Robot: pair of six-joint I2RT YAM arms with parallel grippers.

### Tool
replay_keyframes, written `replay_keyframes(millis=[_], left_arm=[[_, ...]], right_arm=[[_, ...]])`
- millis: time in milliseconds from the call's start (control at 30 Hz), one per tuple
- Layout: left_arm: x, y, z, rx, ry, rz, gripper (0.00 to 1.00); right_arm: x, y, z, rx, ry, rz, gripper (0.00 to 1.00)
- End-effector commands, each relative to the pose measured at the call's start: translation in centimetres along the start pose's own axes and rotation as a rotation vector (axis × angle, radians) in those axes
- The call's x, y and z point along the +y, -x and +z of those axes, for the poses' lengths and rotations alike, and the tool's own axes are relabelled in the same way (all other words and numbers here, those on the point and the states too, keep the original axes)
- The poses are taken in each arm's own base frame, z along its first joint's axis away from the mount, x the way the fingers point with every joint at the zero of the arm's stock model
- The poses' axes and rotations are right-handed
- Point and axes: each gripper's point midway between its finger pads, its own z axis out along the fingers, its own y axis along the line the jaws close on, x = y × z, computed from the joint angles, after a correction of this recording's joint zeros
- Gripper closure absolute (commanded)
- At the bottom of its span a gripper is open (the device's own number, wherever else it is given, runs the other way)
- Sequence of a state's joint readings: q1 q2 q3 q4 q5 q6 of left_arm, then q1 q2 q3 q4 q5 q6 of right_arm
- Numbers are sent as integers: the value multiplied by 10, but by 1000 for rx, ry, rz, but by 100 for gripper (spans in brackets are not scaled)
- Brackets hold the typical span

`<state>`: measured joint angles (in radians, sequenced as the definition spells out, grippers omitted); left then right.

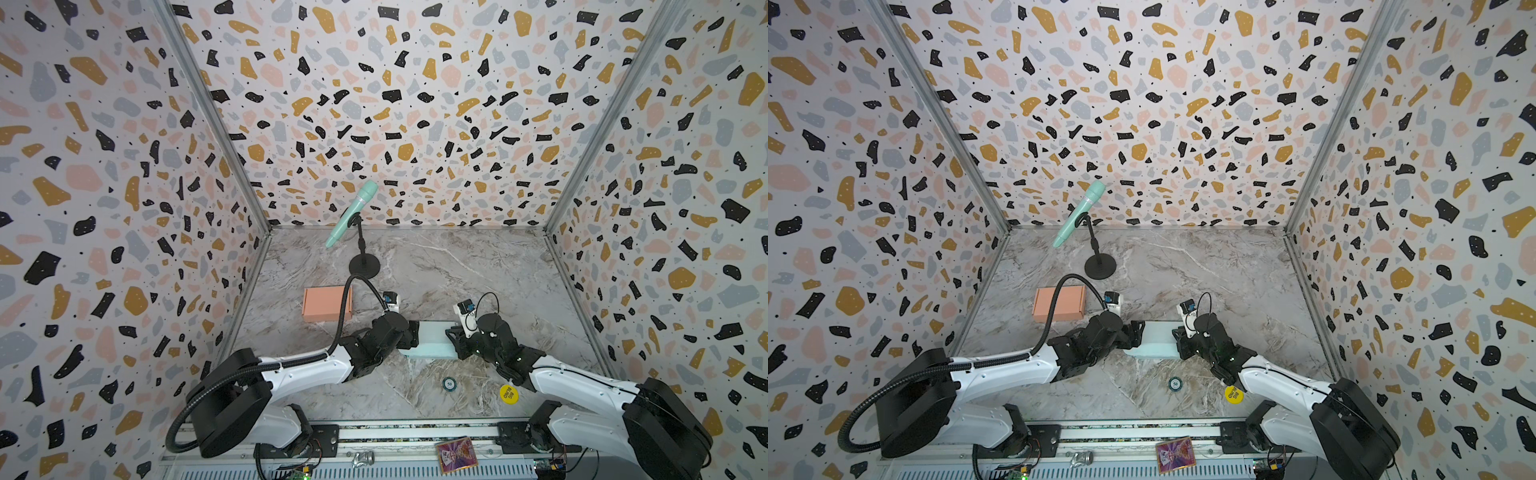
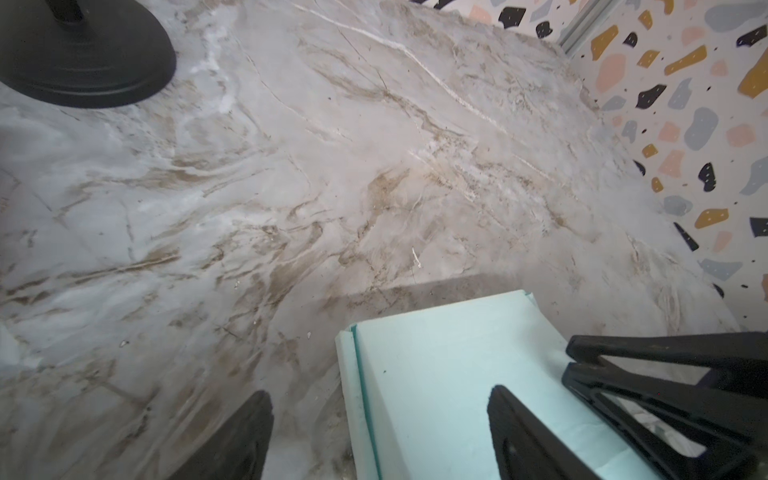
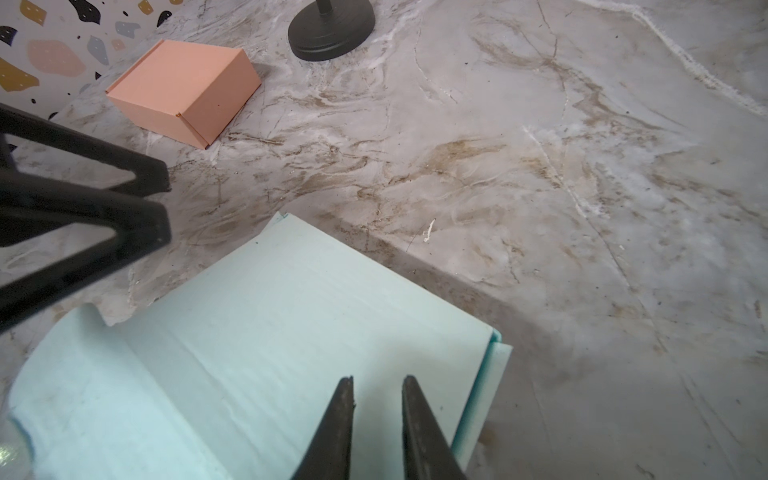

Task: Assemble paper box
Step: Close the paper box at the center of the table.

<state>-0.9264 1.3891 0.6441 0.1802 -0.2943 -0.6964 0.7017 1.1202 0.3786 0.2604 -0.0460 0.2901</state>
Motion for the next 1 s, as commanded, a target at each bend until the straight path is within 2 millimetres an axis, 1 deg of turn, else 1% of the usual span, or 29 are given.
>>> replay_keyframes(millis=[0,67,133,467,800,900,967], left_arm=[[-3,-2,6,-2,-33,-2,20],[-7,-1,9,-12,-48,-6,22],[-5,-6,12,-1,-47,-5,23],[9,-30,16,36,-37,-14,32],[14,-43,22,62,-33,-8,36],[14,-47,24,69,-37,-10,37],[15,-48,24,71,-38,-12,37]], right_arm=[[-2,-8,-3,21,-15,7,77],[-2,-10,-2,26,-13,10,77],[-2,-10,-2,27,-13,14,77],[-1,-20,0,51,-14,33,77],[-2,-25,3,73,-21,68,77],[-1,-24,2,70,-15,90,73],[-1,-22,0,61,-15,108,67]])
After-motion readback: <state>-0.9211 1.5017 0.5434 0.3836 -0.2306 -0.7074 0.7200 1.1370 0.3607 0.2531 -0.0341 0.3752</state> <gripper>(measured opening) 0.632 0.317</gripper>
